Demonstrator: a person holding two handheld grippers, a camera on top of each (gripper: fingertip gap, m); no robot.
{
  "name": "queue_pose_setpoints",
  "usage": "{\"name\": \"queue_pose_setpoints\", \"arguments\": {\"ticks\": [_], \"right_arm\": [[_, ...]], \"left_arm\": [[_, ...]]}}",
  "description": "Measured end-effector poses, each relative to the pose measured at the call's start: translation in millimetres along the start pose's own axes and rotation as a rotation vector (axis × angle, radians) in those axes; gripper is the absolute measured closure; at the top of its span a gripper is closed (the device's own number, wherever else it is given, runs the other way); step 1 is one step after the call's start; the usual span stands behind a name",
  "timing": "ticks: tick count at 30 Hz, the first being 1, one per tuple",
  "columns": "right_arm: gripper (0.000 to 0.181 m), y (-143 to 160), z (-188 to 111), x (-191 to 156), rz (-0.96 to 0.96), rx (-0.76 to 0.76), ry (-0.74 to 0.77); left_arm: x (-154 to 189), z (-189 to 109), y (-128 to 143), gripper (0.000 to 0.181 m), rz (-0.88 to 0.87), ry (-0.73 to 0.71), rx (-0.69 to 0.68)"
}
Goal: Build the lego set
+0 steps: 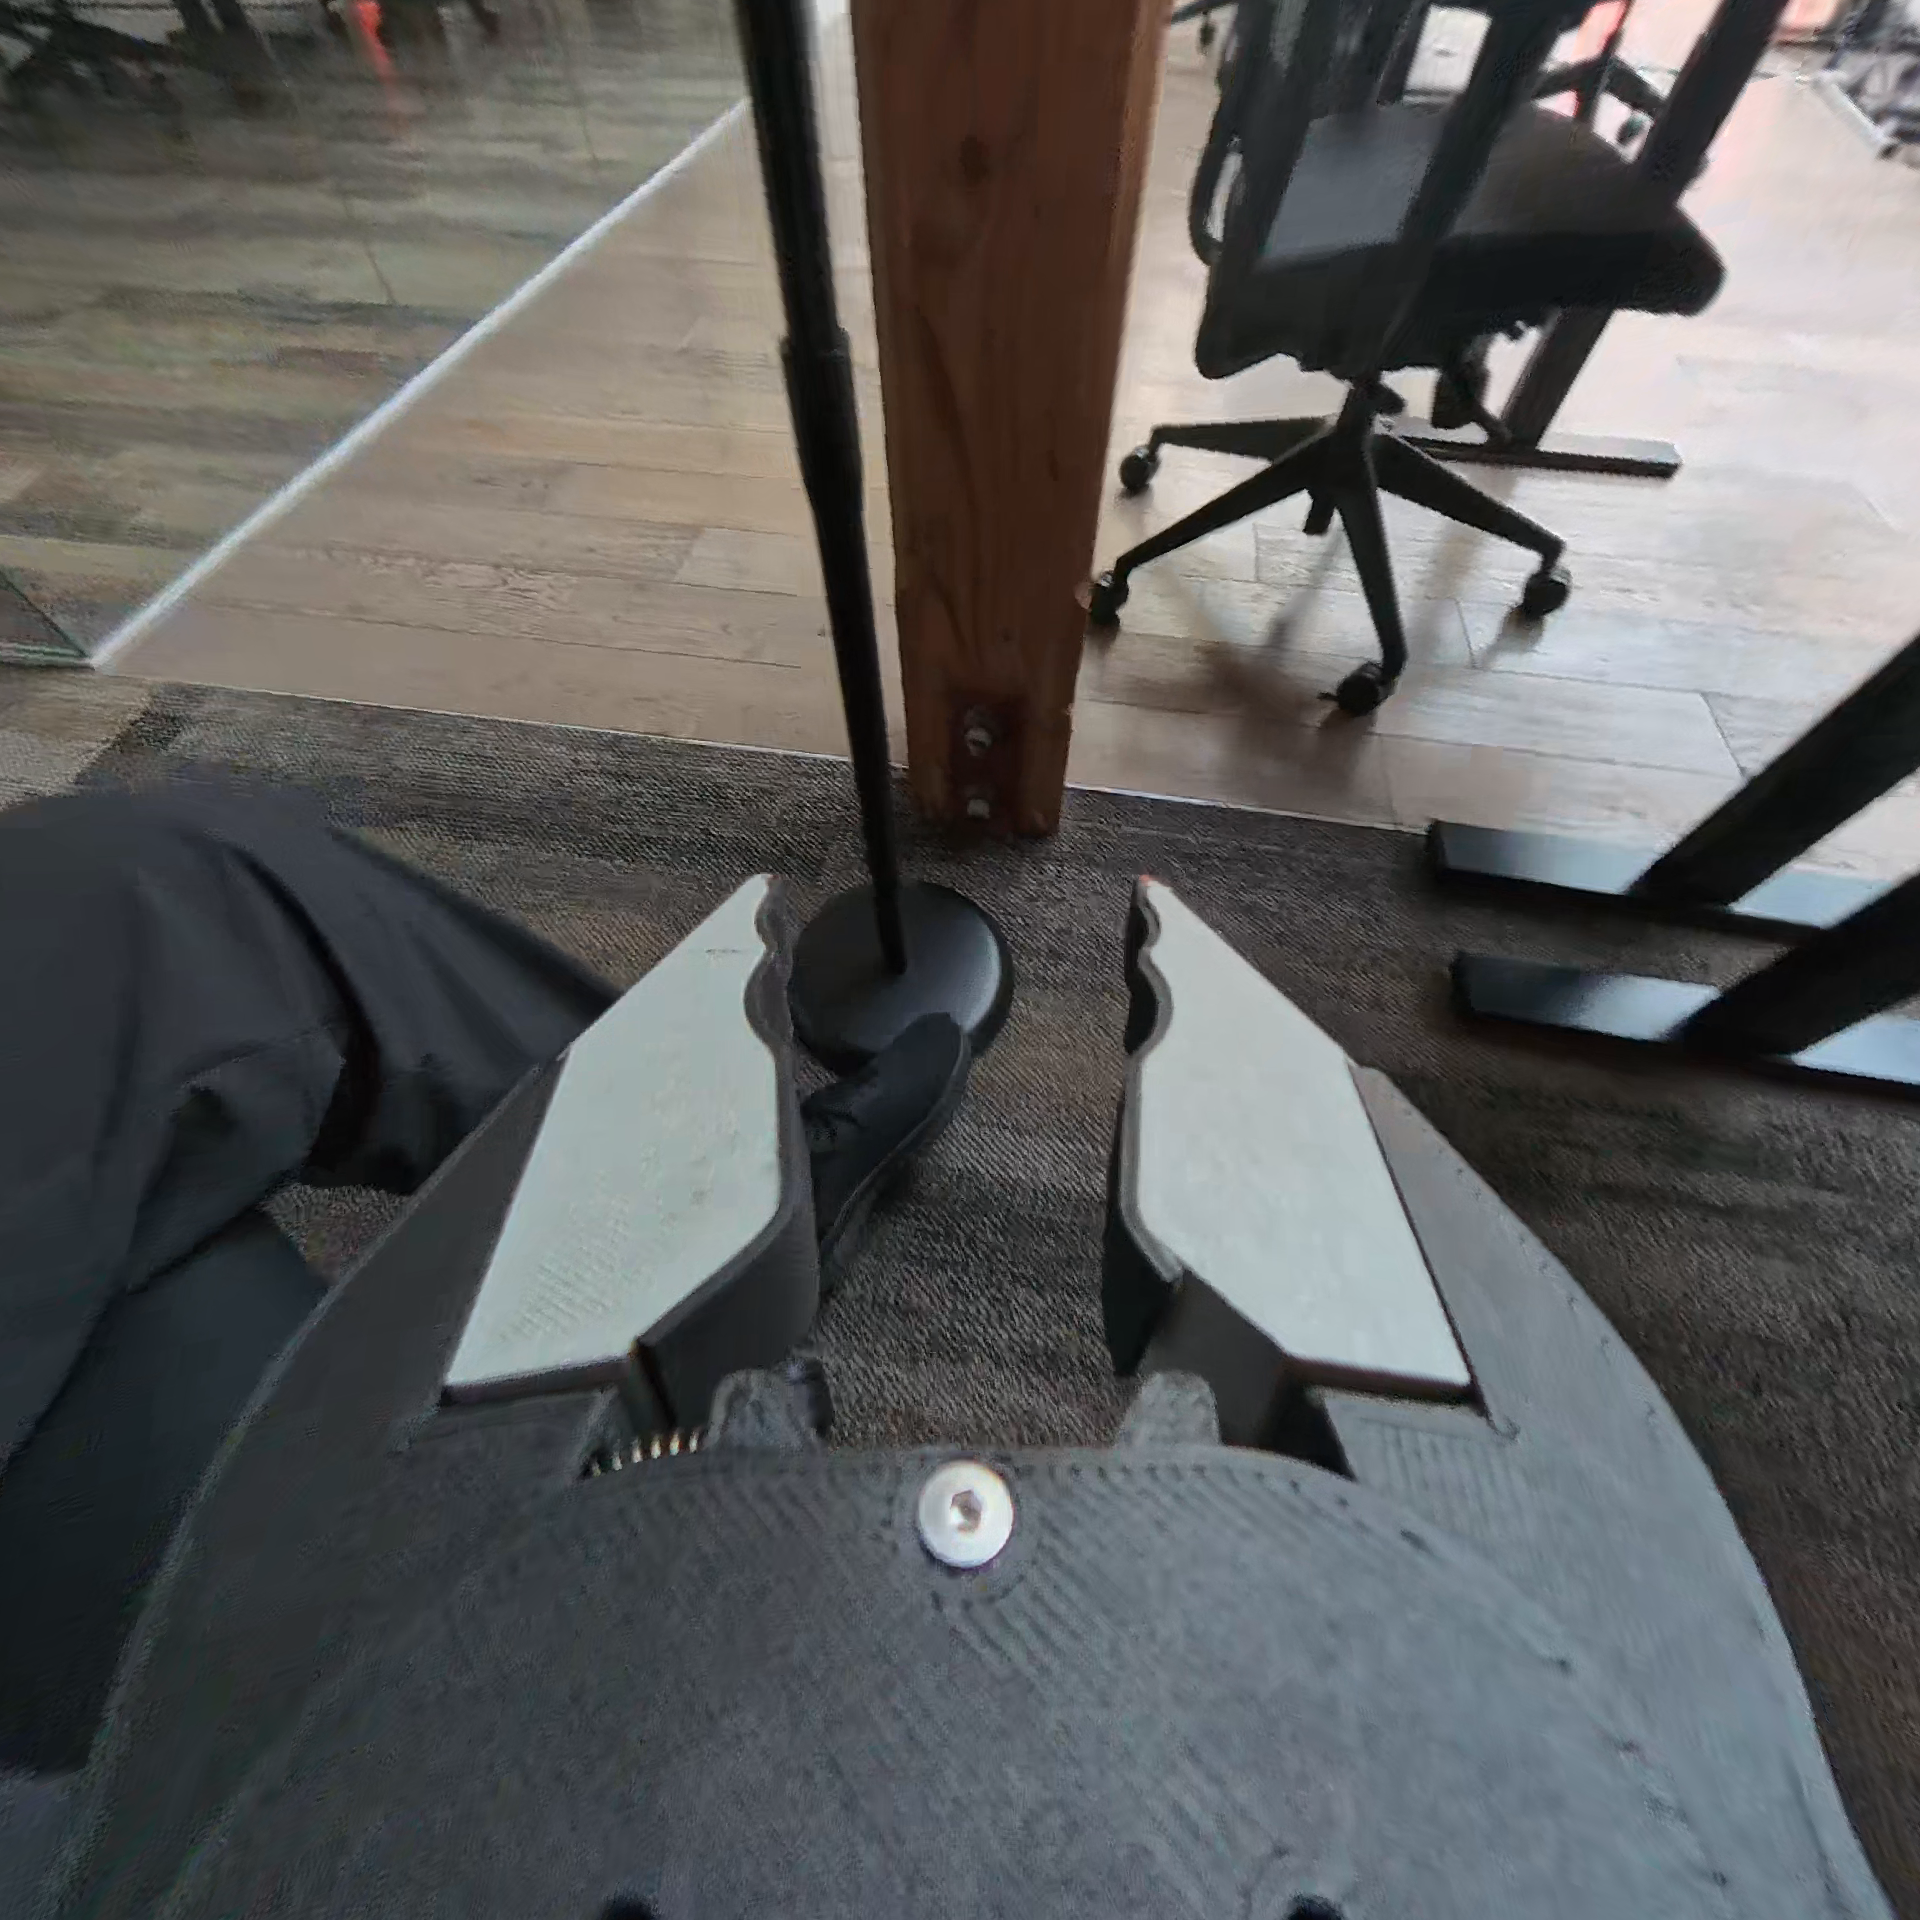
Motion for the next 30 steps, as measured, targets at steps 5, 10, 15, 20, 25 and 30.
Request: {"name": "queue_pose_setpoints", "arguments": {"ticks": [5,10,15,20,25,30], "right_arm": [[0.121,5,74,-65,-0.070,0.003,-0.061],[0.124,44,128,-126,-0.068,-0.073,-0.182],[0.121,56,164,-191,-0.239,-0.155,-0.315],[0.120,73,193,-233,-0.286,-0.225,-0.393],[0.120,88,207,-257,-0.296,-0.283,-0.407],[0.121,103,210,-267,-0.325,-0.327,-0.389]], "left_arm": [[-16,-40,39,0.144,-0.125,-0.114,-0.019],[-20,-76,77,0.145,-0.223,-0.222,-0.052],[-16,-99,104,0.145,-0.266,-0.307,-0.093],[-12,-124,123,0.145,-0.309,-0.386,-0.105],[-8,-144,132,0.145,-0.364,-0.432,-0.083],[-6,-149,133,0.145,-0.344,-0.445,-0.093]]}}
Point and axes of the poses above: each gripper's, where its closed fingertips meet, z out along the fingers, y out of its underside, x = y × z across the jaws, the point moved 2 cm from there along -z, back along the fingers, and after that the axes turned 10 degrees about z, right-handed, at the moved point
